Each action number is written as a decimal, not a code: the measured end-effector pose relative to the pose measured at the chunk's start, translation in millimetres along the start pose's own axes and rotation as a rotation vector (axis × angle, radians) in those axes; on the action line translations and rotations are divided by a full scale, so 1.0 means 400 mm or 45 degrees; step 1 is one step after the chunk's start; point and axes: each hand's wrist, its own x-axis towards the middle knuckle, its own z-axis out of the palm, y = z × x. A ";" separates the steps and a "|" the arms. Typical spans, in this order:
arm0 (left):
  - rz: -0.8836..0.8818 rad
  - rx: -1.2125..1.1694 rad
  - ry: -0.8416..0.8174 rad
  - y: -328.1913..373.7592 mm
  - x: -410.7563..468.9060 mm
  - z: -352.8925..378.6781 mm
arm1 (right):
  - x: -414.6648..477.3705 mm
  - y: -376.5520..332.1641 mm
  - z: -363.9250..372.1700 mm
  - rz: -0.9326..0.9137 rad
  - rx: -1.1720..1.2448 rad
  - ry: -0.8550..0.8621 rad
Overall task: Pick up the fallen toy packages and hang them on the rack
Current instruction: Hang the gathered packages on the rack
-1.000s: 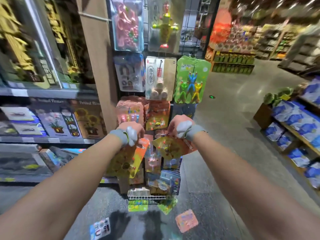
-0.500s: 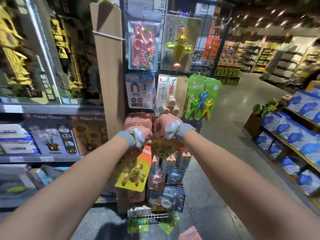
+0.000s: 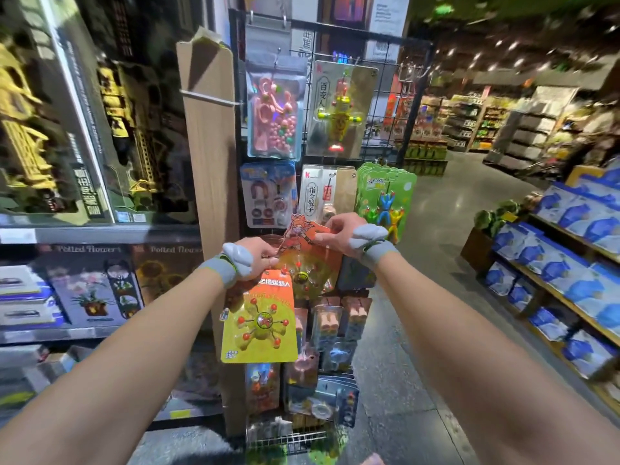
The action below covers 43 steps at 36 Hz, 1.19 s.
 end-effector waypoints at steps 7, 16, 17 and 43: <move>-0.043 0.000 0.082 0.022 0.001 -0.014 | -0.003 -0.007 -0.012 -0.020 0.299 0.132; -0.068 0.302 0.064 0.051 0.007 -0.088 | 0.013 0.012 -0.072 -0.072 0.309 0.278; -0.083 0.323 0.075 0.054 0.013 -0.099 | 0.019 0.013 -0.083 -0.071 0.291 0.287; -0.068 -0.161 0.067 0.109 0.111 0.055 | 0.006 0.145 0.074 -0.028 -0.114 -0.110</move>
